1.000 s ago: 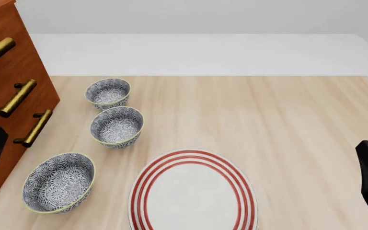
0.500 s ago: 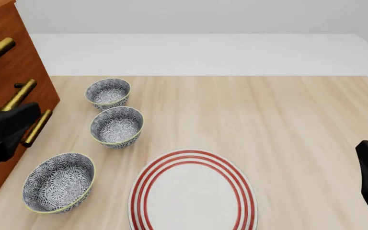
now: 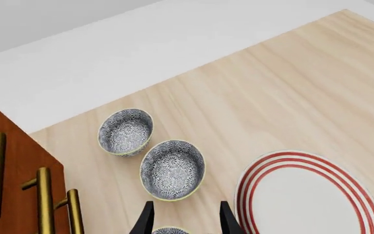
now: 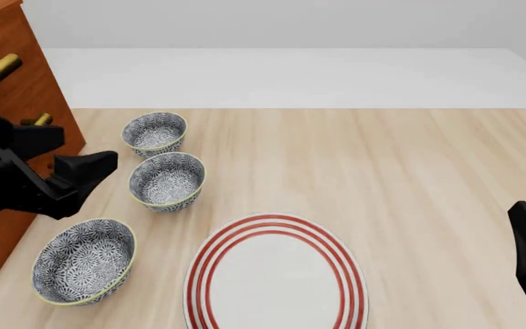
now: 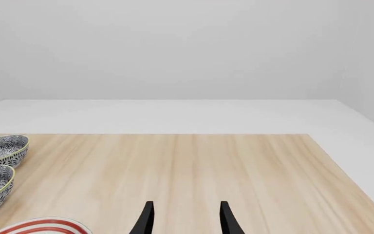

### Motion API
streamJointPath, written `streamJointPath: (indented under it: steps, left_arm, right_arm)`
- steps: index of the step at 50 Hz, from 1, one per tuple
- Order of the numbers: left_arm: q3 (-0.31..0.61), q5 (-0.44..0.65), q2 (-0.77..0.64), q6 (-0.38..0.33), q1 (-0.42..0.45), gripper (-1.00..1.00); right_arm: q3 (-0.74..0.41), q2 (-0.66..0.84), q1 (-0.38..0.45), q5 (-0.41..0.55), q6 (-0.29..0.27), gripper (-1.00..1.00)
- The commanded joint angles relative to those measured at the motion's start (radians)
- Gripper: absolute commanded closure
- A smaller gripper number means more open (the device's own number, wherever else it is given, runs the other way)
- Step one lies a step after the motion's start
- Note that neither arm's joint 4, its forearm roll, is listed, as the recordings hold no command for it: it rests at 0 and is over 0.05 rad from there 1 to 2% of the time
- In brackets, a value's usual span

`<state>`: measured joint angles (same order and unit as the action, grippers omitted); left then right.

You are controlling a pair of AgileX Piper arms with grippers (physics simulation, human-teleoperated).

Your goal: Pick up the bowl and put it in the middle on the plate.

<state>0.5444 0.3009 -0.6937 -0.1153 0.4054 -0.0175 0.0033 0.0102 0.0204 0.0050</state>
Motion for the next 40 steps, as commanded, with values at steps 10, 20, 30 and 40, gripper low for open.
streamJointPath:
  steps: [10,20,30,40]
  left_arm:
    - [0.034,-0.077,-0.248,-0.069,0.106,-1.00]
    - [0.015,-0.153,-0.375,-0.122,0.100,-1.00]
    - [-0.017,-0.210,-0.489,-0.202,0.023,-1.00]
    - [-0.031,-0.254,-0.530,-0.232,0.016,-1.00]
  right_arm:
    - [0.002,0.000,0.000,-0.002,0.001,-1.00]
    - [0.005,0.004,0.000,-0.007,0.004,-1.00]
    - [0.007,0.002,0.001,-0.011,-0.005,-1.00]
    - [0.003,0.001,0.001,-0.006,-0.006,-1.00]
